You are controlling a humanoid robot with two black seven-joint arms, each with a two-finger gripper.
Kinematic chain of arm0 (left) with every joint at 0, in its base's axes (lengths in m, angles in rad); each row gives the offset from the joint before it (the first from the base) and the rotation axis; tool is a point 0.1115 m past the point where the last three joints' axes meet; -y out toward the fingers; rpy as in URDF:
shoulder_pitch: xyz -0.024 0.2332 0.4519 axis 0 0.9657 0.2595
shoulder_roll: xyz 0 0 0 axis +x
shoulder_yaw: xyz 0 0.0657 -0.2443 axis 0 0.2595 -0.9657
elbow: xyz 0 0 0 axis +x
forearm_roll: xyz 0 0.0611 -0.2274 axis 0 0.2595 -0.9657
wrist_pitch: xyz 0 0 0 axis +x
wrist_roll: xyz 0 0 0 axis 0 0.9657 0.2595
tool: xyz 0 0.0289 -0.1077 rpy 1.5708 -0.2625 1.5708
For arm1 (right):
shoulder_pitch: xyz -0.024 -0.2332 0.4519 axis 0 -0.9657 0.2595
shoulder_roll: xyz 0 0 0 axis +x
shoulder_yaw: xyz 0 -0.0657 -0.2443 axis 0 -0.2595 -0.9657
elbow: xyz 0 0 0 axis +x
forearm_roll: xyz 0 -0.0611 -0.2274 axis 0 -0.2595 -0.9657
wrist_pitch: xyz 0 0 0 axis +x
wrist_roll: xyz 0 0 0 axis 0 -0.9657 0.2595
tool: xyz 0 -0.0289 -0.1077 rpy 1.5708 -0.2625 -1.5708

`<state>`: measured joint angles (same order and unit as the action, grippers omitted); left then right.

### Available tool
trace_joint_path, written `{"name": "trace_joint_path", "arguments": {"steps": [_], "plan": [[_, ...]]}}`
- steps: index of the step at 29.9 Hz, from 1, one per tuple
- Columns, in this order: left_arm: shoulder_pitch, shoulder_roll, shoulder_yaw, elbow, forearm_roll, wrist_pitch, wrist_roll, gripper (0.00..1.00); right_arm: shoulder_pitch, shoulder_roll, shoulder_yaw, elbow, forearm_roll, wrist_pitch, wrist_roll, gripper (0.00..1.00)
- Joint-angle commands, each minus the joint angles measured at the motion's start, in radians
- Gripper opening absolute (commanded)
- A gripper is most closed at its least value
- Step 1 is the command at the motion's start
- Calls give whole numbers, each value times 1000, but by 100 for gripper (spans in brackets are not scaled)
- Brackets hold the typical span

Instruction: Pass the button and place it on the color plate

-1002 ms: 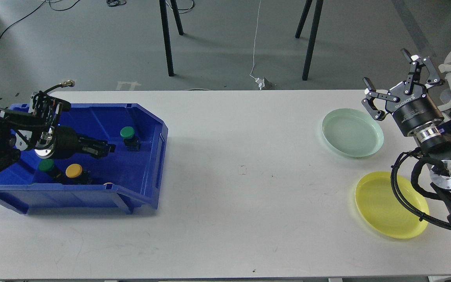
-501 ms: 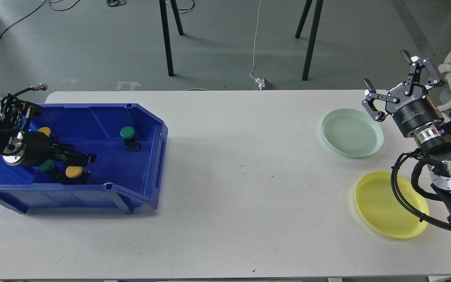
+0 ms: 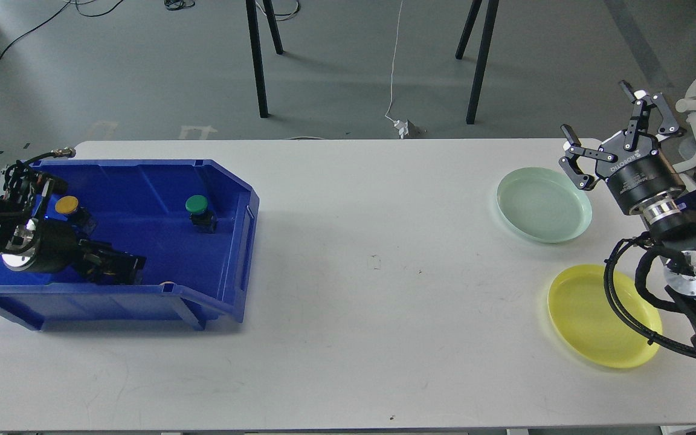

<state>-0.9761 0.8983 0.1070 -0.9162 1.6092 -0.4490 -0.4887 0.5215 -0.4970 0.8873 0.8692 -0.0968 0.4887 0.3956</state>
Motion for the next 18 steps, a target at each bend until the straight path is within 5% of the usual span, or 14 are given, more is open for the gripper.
{"name": "trace_joint_path", "arguments": {"steps": [1, 18], "plan": [[2, 1, 0, 2, 0, 0, 0, 84, 0, 0, -1, 1, 0, 0, 0, 99], [10, 1, 2, 7, 3, 1, 0, 83, -1, 0, -1, 1, 0, 0, 0, 99]]}}
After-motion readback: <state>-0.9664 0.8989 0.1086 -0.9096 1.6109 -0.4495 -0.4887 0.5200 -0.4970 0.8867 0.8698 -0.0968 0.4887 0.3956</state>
